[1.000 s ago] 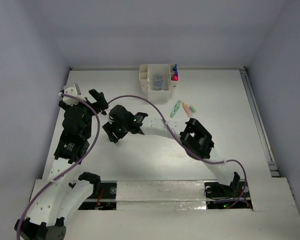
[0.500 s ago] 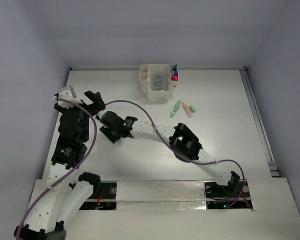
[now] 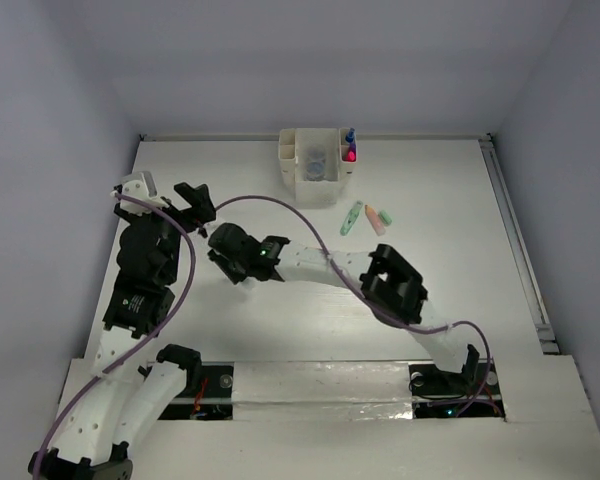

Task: Sort the stationery into containers
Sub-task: Pick up the pen from the center of the board.

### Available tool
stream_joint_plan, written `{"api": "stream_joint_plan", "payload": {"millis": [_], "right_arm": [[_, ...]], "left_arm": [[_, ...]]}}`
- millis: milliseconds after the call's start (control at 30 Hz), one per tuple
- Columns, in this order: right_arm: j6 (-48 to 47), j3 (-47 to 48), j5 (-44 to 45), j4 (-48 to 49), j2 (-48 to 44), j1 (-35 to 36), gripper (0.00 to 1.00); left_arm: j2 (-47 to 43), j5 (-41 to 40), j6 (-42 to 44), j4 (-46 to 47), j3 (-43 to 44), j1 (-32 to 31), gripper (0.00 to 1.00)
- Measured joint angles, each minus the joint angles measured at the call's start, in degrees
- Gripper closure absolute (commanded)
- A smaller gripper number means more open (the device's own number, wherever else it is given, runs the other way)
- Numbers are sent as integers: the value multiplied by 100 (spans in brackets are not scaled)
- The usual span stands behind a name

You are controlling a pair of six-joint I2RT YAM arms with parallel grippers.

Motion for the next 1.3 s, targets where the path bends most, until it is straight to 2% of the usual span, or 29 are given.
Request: {"api": "stream_joint_plan", "payload": {"millis": [167, 300, 433, 567, 700, 833, 1000, 1233, 1300], "right_arm": [[188, -1674, -28, 881, -1926, -260, 92], [334, -2540, -107, 1589, -3353, -896, 92], [520, -3071, -138, 2205, -4048, -1493, 92], [664, -3250, -203, 2339, -4065, -1572, 93], [861, -3425, -326, 2409, -4046, -1528, 93], [1023, -3545, -439, 2577, -4046, -1504, 93], [1156, -3694, -551, 2734, -4081, -1504, 93], [1279, -3858, -686, 2903, -4109, -1506, 93], [1311, -3912, -717, 2933, -4142, -1506, 93]], "left_arm": [[90, 796, -188, 103, -15, 4, 2], [323, 2048, -590, 79, -7, 15, 9], [264, 3047, -1154, 350, -494, 15, 11], [103, 3676, -1759, 772, -1318, -118, 11], [365, 3742, -2181, 1309, -1816, -859, 12], [737, 3602, -2293, 1770, -1869, -1353, 19], [1014, 3246, -2315, 2310, -1869, -1368, 30], [1569, 3029, -2299, 2870, -1867, -1373, 38], [1744, 2981, -2291, 2942, -1867, -1403, 44]]}}
